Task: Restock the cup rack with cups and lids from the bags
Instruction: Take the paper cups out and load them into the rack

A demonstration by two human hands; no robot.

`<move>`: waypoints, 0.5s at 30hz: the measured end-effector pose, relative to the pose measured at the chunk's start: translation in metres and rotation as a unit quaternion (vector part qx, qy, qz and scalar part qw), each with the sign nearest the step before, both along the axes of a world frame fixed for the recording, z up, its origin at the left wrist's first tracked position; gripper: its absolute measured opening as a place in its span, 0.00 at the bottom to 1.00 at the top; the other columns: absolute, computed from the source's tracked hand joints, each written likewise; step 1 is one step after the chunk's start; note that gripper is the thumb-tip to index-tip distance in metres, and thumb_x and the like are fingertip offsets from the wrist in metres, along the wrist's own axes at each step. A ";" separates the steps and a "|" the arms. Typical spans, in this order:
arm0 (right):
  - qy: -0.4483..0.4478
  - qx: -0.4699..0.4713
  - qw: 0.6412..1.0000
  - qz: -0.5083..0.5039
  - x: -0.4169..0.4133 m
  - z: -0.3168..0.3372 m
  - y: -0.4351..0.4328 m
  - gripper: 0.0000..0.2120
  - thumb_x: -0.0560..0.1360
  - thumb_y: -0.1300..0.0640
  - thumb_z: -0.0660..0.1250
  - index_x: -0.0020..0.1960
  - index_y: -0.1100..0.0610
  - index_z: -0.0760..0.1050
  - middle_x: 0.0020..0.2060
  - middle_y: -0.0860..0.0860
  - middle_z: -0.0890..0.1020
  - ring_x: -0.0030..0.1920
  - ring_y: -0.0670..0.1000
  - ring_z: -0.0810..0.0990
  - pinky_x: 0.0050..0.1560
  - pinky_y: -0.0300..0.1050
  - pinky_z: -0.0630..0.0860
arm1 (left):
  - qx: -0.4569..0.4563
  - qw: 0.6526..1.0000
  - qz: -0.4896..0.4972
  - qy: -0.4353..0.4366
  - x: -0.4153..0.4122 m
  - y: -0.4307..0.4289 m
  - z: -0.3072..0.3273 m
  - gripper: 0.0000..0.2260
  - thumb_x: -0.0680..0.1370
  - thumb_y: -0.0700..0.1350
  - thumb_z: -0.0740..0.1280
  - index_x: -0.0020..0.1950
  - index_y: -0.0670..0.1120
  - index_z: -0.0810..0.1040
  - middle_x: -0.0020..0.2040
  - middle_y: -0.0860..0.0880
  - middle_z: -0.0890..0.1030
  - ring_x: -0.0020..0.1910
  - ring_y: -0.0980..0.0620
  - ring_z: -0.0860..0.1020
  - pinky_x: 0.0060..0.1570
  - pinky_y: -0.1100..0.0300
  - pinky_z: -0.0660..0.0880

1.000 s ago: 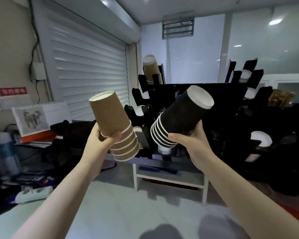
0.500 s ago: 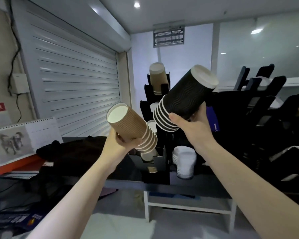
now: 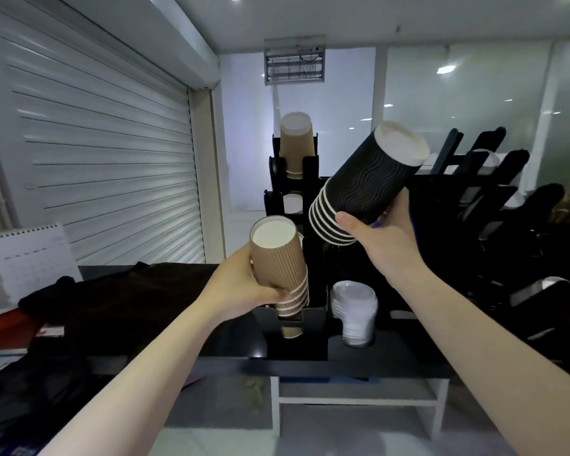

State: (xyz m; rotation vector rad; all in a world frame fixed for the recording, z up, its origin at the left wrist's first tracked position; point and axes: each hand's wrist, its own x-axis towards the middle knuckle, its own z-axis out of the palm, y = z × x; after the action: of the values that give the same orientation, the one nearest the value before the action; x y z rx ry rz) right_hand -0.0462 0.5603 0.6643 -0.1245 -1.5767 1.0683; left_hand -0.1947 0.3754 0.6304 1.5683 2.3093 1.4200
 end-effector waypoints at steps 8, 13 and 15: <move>-0.036 0.013 0.999 -0.011 -0.004 -0.002 -0.007 0.41 0.56 0.44 0.77 0.65 0.46 0.63 0.58 0.41 0.75 0.58 0.36 0.75 0.53 0.30 0.73 | 0.011 0.999 0.012 0.033 0.006 0.005 -0.018 0.37 0.61 0.51 0.78 0.67 0.56 0.66 0.55 0.62 0.75 0.57 0.57 0.75 0.49 0.65 0.72; -0.061 0.014 0.998 -0.023 -0.005 -0.002 -0.009 0.43 0.56 0.44 0.76 0.67 0.45 0.62 0.57 0.37 0.75 0.56 0.33 0.74 0.51 0.26 0.72 | 0.073 0.989 0.005 0.125 0.011 -0.009 -0.013 0.38 0.67 0.53 0.75 0.72 0.61 0.59 0.63 0.63 0.68 0.62 0.63 0.68 0.56 0.70 0.65; -0.063 0.008 0.998 -0.020 -0.009 0.001 -0.009 0.44 0.57 0.49 0.77 0.68 0.48 0.61 0.58 0.41 0.76 0.59 0.38 0.75 0.57 0.35 0.73 | 0.074 0.963 -0.016 0.258 0.015 -0.015 -0.012 0.29 0.72 0.52 0.71 0.71 0.56 0.65 0.66 0.60 0.70 0.66 0.59 0.68 0.63 0.61 0.68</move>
State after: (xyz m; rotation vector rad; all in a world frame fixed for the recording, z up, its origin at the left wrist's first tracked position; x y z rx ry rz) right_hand -0.0550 0.5514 0.6650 -0.2150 -1.6889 1.0323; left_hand -0.1794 0.3608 0.6187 2.2392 2.4546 1.3243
